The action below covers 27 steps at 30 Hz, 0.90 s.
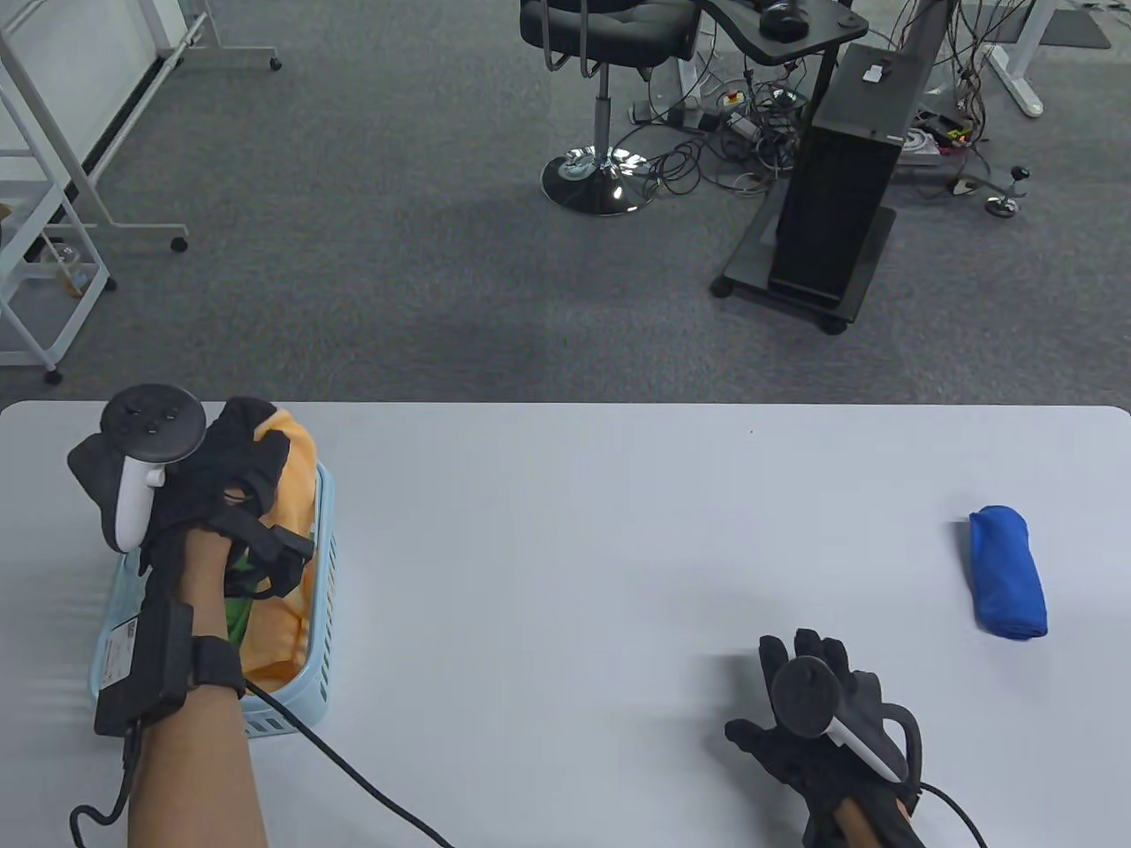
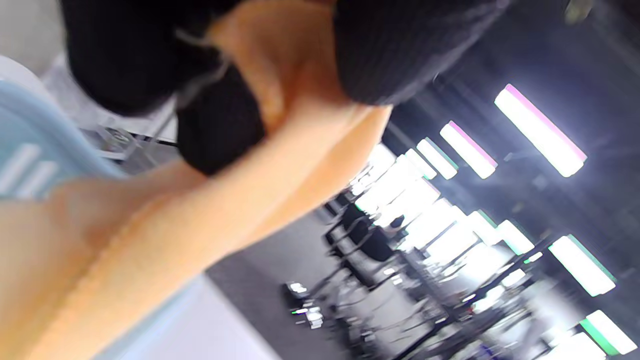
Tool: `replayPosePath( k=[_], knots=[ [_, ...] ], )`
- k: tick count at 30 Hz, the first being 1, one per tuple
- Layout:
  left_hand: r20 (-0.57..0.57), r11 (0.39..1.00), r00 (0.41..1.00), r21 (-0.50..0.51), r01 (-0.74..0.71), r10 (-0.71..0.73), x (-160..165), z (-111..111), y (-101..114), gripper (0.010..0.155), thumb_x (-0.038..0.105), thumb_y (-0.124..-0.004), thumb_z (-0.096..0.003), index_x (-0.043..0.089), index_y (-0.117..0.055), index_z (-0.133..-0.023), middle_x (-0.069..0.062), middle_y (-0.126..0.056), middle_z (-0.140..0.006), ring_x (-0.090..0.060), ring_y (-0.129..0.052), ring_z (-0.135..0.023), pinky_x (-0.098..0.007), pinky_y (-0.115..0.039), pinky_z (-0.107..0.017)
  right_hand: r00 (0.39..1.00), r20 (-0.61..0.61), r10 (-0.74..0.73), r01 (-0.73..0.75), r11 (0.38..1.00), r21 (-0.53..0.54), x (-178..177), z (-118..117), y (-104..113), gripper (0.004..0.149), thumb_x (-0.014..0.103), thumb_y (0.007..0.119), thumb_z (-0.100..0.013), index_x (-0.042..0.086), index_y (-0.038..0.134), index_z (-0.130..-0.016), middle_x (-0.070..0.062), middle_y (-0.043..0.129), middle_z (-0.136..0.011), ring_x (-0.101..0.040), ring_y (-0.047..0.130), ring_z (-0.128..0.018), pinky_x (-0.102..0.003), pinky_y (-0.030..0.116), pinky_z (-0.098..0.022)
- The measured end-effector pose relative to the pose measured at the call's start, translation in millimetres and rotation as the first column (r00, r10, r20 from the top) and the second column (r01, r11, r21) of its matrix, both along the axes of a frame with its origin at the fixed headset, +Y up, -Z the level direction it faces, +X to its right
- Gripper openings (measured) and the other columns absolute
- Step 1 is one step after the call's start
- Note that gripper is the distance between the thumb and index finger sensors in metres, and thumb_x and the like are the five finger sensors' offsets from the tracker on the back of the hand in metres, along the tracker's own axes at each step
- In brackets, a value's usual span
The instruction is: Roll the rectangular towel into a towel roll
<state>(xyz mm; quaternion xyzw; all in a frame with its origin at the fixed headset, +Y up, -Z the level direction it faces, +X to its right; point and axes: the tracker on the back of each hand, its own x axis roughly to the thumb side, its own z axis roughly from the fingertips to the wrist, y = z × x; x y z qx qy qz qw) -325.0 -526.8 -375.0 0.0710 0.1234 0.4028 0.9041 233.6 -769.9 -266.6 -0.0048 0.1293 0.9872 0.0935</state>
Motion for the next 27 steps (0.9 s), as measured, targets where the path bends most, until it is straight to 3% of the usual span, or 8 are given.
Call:
replayPosePath(
  k=[4,8,13,17,18,20,22,27],
  knots=[
    [0.134,0.968,0.986,0.215,-0.128,0.101,43,19,63,0.043,0.034,-0.079,-0.0447,0.025,-0.077,-0.087,-0.015,-0.1,-0.081,-0.007,-0.109,-0.016,-0.037,-0.092,-0.019,1.0,-0.009,-0.024,0.024,1.0,0.006,-1,1,3,0.099,0.067,0.067,-0.027,0.025,0.02,-0.104,-0.015,0.008,-0.106,-0.041,0.014,-0.1,-0.069,0.024,-0.069],
    [0.413,0.806,0.875,0.411,-0.426,0.252,97,39,117,0.044,0.035,-0.076,-0.0466,0.026,-0.073,-0.089,-0.014,-0.09,-0.094,-0.023,-0.112,-0.059,-0.049,-0.087,-0.047,0.999,-0.016,-0.033,0.033,0.999,0.006,-2,2,5,0.099,0.066,0.067,-0.028,0.025,0.02,-0.104,-0.015,0.009,-0.106,-0.041,0.015,-0.1,-0.069,0.025,-0.069],
    [0.811,0.657,0.532,0.265,-0.706,0.245,182,61,175,0.044,0.037,-0.075,-0.0486,0.031,-0.071,-0.092,-0.007,-0.074,-0.109,-0.022,-0.095,-0.089,-0.056,-0.069,-0.066,0.998,-0.019,-0.058,0.059,0.998,0.022,-1,3,9,0.099,0.066,0.067,-0.028,0.025,0.02,-0.104,-0.015,0.009,-0.106,-0.041,0.014,-0.1,-0.069,0.024,-0.069],
    [0.954,0.601,0.247,0.097,-0.793,0.172,233,77,204,0.044,0.038,-0.075,-0.0496,0.034,-0.071,-0.093,-0.003,-0.071,-0.112,-0.02,-0.091,-0.094,-0.058,-0.065,-0.07,0.998,-0.019,-0.057,0.057,0.998,0.017,-2,3,10,0.099,0.065,0.067,-0.028,0.025,0.02,-0.104,-0.015,0.009,-0.106,-0.041,0.014,-0.1,-0.069,0.024,-0.069],
    [0.956,0.604,0.241,0.093,-0.791,0.169,239,78,204,0.044,0.038,-0.075,-0.0498,0.034,-0.071,-0.093,-0.004,-0.071,-0.112,-0.02,-0.09,-0.095,-0.058,-0.065,-0.07,0.998,-0.018,-0.057,0.058,0.998,0.015,-2,3,10,0.099,0.065,0.067,-0.028,0.024,0.02,-0.104,-0.015,0.009,-0.106,-0.041,0.014,-0.1,-0.069,0.024,-0.069],
    [0.905,0.677,0.387,0.175,-0.715,0.175,248,76,195,0.044,0.039,-0.076,-0.0496,0.035,-0.072,-0.093,-0.005,-0.075,-0.11,-0.021,-0.095,-0.09,-0.058,-0.068,-0.067,0.998,-0.017,-0.061,0.061,0.998,0.014,-1,3,11,0.099,0.065,0.067,-0.028,0.024,0.02,-0.104,-0.015,0.009,-0.106,-0.041,0.014,-0.1,-0.069,0.024,-0.069],
    [0.743,0.811,0.658,0.307,-0.498,0.123,250,64,164,0.043,0.039,-0.078,-0.0479,0.033,-0.077,-0.091,-0.008,-0.081,-0.105,-0.023,-0.1,-0.082,-0.057,-0.075,-0.061,0.998,-0.016,-0.064,0.064,0.998,0.013,-1,3,11,0.099,0.065,0.067,-0.028,0.024,0.02,-0.105,-0.015,0.009,-0.106,-0.041,0.014,-0.1,-0.069,0.024,-0.069],
    [0.534,0.978,0.839,0.21,-0.006,-0.11,251,43,43,0.043,0.041,-0.08,-0.0458,0.026,-0.083,-0.086,-0.012,-0.088,-0.098,-0.026,-0.106,-0.07,-0.055,-0.079,-0.055,0.998,-0.018,-0.063,0.063,0.998,0.006,-2,3,12,0.098,0.065,0.067,-0.028,0.023,0.022,-0.105,-0.015,0.009,-0.106,-0.041,0.015,-0.1,-0.069,0.025,-0.069]
  ],
)
